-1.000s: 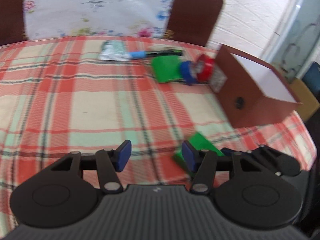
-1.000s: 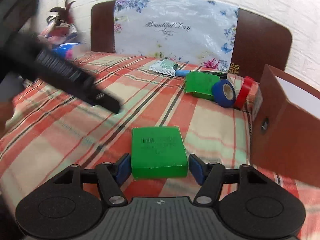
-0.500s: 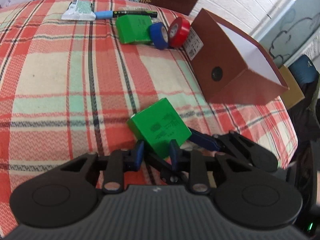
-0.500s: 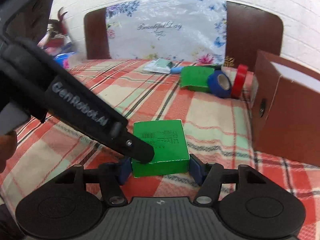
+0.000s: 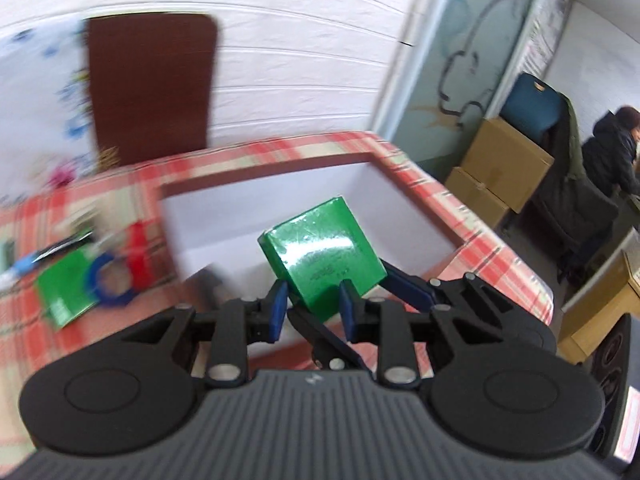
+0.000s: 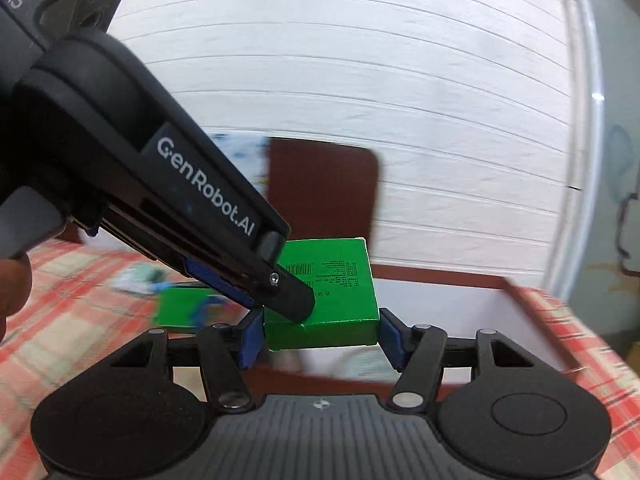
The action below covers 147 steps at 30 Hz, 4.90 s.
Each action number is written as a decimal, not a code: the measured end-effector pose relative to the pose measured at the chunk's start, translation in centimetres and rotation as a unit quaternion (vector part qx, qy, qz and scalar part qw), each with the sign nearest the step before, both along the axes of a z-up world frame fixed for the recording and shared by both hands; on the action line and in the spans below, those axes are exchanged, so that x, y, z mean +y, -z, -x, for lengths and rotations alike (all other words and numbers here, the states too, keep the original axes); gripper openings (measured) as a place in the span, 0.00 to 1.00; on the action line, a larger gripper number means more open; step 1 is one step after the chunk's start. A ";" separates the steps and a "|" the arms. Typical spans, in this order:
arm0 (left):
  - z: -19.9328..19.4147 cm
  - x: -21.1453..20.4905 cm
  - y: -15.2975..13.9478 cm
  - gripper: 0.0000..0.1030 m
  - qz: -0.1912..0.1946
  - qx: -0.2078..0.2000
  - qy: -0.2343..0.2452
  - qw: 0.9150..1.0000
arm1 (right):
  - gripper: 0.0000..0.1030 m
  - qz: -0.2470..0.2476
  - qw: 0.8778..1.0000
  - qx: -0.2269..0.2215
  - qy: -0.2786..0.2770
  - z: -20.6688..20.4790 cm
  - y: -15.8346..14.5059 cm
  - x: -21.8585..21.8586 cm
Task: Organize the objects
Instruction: 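Grasp the green box with the right gripper and lift it, then lower the green box into the brown box and open the right gripper, then move the right gripper to the green packet and grasp it, then lift the green packet and drop it into the brown box, then move the right gripper to the blue tape roll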
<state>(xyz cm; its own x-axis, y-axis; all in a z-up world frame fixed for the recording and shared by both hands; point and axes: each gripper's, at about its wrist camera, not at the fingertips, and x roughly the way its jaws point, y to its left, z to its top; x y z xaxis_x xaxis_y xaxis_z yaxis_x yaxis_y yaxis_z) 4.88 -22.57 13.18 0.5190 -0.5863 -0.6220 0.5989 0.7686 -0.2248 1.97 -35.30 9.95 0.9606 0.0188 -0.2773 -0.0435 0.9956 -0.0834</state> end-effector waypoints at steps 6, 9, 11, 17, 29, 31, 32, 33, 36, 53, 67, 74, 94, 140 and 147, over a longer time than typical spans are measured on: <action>-2.5 -6.8 1.3 0.29 -0.015 0.002 0.036 0.999 | 0.56 0.022 0.998 0.021 0.048 -1.9 0.7 -5.5; -3.3 -8.7 2.2 0.29 -0.018 0.009 0.049 0.999 | 0.57 0.039 0.996 0.035 0.067 -3.0 1.6 -7.3; -3.6 -9.8 2.9 0.29 -0.028 0.005 0.051 0.998 | 0.62 0.043 0.994 0.049 0.085 -3.8 2.3 -8.0; -2.9 -9.7 3.2 0.33 -0.042 -0.003 0.050 0.998 | 0.67 0.001 0.993 0.046 0.108 -2.7 2.4 -8.4; 1.6 1.8 0.0 0.42 -0.019 -0.082 -0.011 0.996 | 0.67 -0.041 0.997 0.010 0.071 0.8 2.0 -1.2; 1.8 5.7 0.3 0.43 -0.019 -0.087 -0.050 0.995 | 0.67 -0.046 0.998 -0.008 0.051 1.2 1.7 0.7; 1.9 7.7 0.7 0.43 -0.024 -0.089 -0.073 0.993 | 0.67 -0.047 0.998 -0.019 0.036 1.4 1.5 1.7; 1.9 9.8 1.4 0.44 -0.033 -0.090 -0.098 0.991 | 0.67 -0.046 0.998 -0.026 0.019 1.8 1.2 3.4; 1.1 15.9 4.2 0.44 -0.069 -0.075 -0.175 0.979 | 0.67 -0.033 0.998 -0.022 -0.044 0.8 0.8 7.3; 0.1 30.4 13.5 0.67 -0.080 -0.072 -0.326 0.939 | 0.59 -0.021 0.979 0.104 -0.175 -16.6 3.4 19.4; 0.5 32.5 13.9 0.71 -0.019 -0.062 -0.324 0.944 | 0.48 -0.075 0.959 0.195 -0.191 -26.1 7.1 25.1; 0.6 32.4 13.9 0.72 -0.022 -0.063 -0.324 0.944 | 0.48 -0.052 0.956 0.171 -0.233 -13.6 5.2 21.3; 4.7 20.9 10.1 0.49 0.018 0.100 -0.162 0.982 | 0.73 -0.007 0.965 0.194 -0.175 4.3 9.1 14.5; 2.4 4.0 1.9 0.32 -0.101 -0.082 -0.074 0.989 | 0.52 -0.121 0.992 0.012 0.034 0.0 2.6 1.6; 2.6 8.9 3.5 0.32 -0.120 -0.058 -0.129 0.983 | 0.52 -0.131 0.988 0.077 -0.008 3.1 4.6 6.0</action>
